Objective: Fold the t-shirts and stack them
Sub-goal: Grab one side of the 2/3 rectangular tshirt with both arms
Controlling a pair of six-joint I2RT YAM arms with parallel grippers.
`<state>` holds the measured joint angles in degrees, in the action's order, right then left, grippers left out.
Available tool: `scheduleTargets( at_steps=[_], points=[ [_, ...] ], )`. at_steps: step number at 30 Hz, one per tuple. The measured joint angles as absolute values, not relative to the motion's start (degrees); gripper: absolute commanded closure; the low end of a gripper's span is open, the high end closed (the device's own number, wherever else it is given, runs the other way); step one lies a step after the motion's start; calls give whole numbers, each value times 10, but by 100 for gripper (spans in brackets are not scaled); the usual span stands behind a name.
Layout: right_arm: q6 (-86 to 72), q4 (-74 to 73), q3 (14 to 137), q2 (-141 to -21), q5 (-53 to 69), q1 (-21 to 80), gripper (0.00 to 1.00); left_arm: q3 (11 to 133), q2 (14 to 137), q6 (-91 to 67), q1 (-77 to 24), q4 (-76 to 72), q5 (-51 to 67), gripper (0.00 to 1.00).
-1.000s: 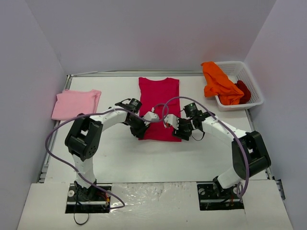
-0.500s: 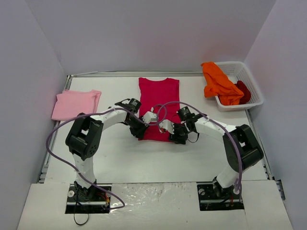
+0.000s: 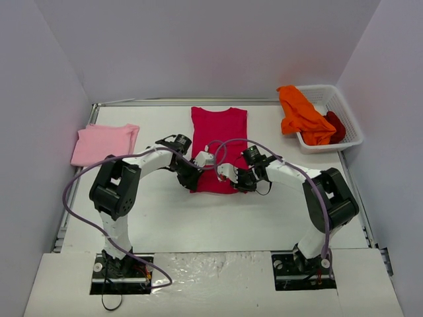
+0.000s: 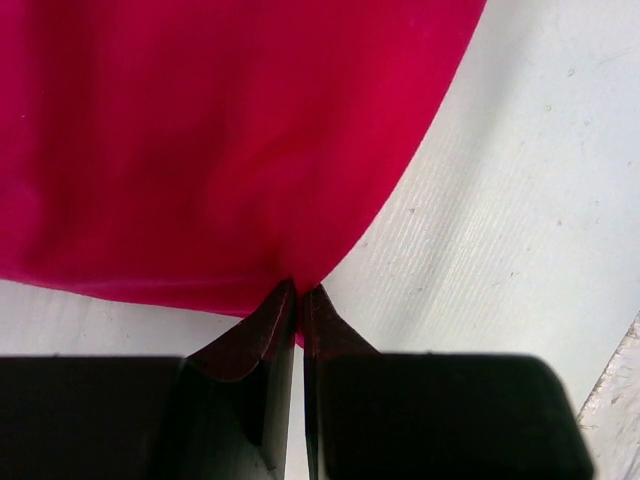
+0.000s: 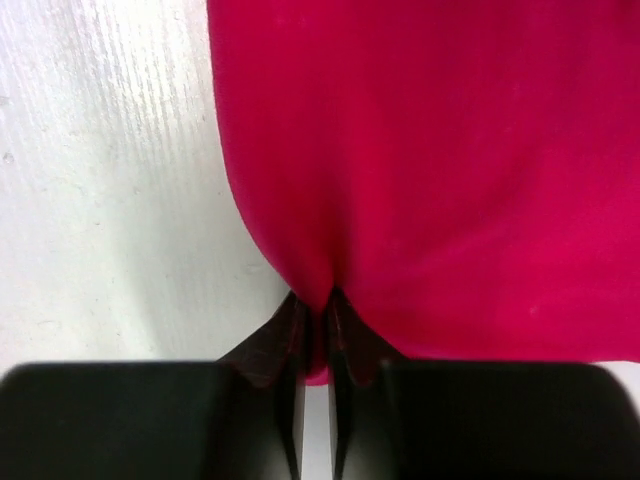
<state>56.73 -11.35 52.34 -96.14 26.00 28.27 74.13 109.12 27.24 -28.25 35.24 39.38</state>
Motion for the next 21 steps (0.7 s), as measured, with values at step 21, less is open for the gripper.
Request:
scheduleTargets(
  at_steps=[21],
  points=[
    [572, -267, 545, -904, 312, 297, 100, 634, 978, 276, -280, 341, 465, 98]
  ],
)
